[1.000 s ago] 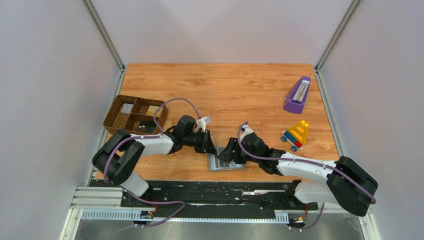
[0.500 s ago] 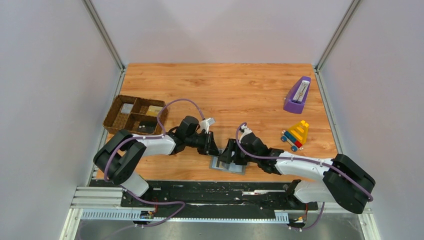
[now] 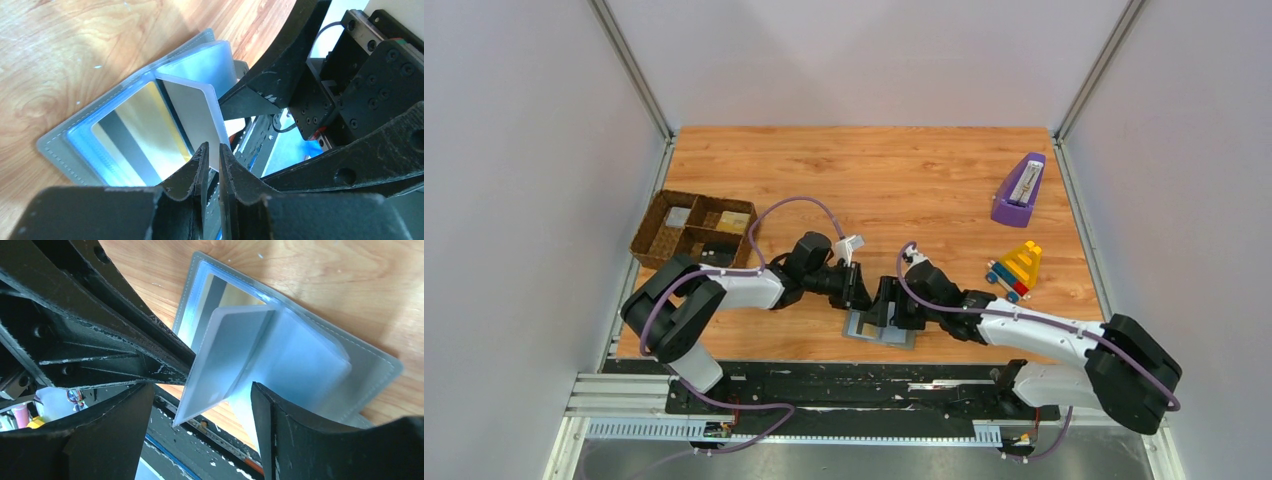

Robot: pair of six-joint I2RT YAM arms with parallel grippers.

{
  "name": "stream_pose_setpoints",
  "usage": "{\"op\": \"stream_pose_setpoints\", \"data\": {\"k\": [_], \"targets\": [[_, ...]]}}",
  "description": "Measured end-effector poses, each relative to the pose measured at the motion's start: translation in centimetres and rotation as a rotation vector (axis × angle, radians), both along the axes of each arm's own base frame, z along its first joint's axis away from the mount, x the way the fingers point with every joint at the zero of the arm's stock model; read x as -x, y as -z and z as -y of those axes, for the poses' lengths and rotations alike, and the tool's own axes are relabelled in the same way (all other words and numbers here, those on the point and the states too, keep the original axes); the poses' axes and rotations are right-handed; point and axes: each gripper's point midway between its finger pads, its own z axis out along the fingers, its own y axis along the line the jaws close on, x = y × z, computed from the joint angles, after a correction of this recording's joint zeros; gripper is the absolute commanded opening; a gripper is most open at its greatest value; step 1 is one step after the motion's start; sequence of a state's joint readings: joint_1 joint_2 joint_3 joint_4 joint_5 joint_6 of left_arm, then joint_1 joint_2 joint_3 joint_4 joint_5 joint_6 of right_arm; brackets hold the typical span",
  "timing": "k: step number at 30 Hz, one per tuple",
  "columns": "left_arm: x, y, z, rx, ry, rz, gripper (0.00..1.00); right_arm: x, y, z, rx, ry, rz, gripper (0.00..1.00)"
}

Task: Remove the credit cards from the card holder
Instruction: Remove the credit card from the card holder.

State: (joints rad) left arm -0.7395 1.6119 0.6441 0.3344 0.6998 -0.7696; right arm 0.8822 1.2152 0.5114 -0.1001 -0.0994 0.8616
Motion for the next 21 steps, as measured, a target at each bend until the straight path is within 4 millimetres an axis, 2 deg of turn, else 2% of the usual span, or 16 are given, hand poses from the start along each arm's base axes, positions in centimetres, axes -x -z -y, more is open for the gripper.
{"op": "stream_pose_setpoints", "data": {"k": [4, 9, 12, 17, 21], "targets": [[0.5, -0.2, 0.7, 0.004, 0.021, -0.008, 0.21, 0.2, -0.8, 1.1, 0.016, 0.022, 0.012, 0.71], [1.4, -0.2, 2.0, 0.015, 0.061, -0.018, 0.21, 0.4, -2.8, 2.4, 0.000, 0.041, 0.058, 0.66], [2.0, 0.1, 2.5, 0.016, 0.082, -0.035, 0.21, 0.5, -4.0, 3.0, -0.016, 0.055, 0.087, 0.60], [2.2, 0.5, 2.6, 0.007, 0.086, -0.042, 0.20, 0.6, -4.8, 3.3, -0.030, 0.057, 0.111, 0.50], [1.7, 0.7, 2.5, -0.026, 0.066, -0.028, 0.21, 0.6, -4.6, 3.5, -0.019, 0.058, 0.106, 0.45]]}}
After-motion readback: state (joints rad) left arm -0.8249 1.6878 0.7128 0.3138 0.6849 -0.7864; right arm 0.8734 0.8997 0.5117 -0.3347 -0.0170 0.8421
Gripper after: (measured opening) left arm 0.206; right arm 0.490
